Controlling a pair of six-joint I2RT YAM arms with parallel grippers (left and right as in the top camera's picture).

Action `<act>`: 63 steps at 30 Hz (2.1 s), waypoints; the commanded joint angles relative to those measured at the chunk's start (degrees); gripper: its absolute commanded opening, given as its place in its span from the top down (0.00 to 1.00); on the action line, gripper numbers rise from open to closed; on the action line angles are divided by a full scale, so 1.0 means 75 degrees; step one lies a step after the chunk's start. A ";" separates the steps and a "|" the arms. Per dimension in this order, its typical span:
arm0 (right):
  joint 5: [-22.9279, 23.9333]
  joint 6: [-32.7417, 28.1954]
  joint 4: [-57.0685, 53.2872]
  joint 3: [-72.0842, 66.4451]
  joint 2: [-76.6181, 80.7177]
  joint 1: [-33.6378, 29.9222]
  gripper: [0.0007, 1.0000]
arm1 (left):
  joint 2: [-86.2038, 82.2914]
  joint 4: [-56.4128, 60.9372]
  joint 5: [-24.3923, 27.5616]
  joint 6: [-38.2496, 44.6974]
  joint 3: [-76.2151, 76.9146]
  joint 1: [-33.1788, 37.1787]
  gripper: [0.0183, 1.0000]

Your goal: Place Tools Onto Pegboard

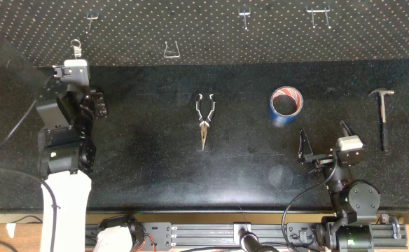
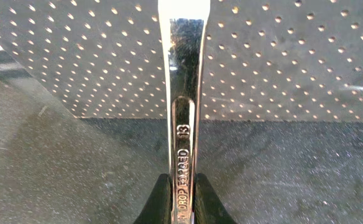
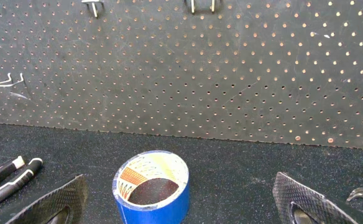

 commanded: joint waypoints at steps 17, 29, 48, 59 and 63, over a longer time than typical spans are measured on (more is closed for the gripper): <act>0.0044 0.0111 -0.0038 -0.0023 -0.0050 0.0050 0.02 | 0.0912 0.0280 0.0163 0.0137 0.0603 -0.0204 0.99; 0.0044 0.0111 -0.0038 -0.0023 -0.0050 0.0050 0.02 | 0.1221 0.0338 0.0076 0.0137 0.0825 -0.0198 0.99; 0.0044 0.0111 -0.0038 -0.0023 -0.0050 0.0050 0.02 | 0.1513 0.0423 -0.0055 0.0140 0.0889 -0.0192 0.99; 0.0044 0.0111 -0.0038 -0.0023 -0.0050 0.0050 0.02 | 0.2025 0.0600 -0.0125 0.0312 0.1253 -0.0192 0.99; 0.0044 0.0111 -0.0038 -0.0023 -0.0050 0.0050 0.02 | 0.2498 0.0635 -0.0122 0.0312 0.1620 -0.0192 0.99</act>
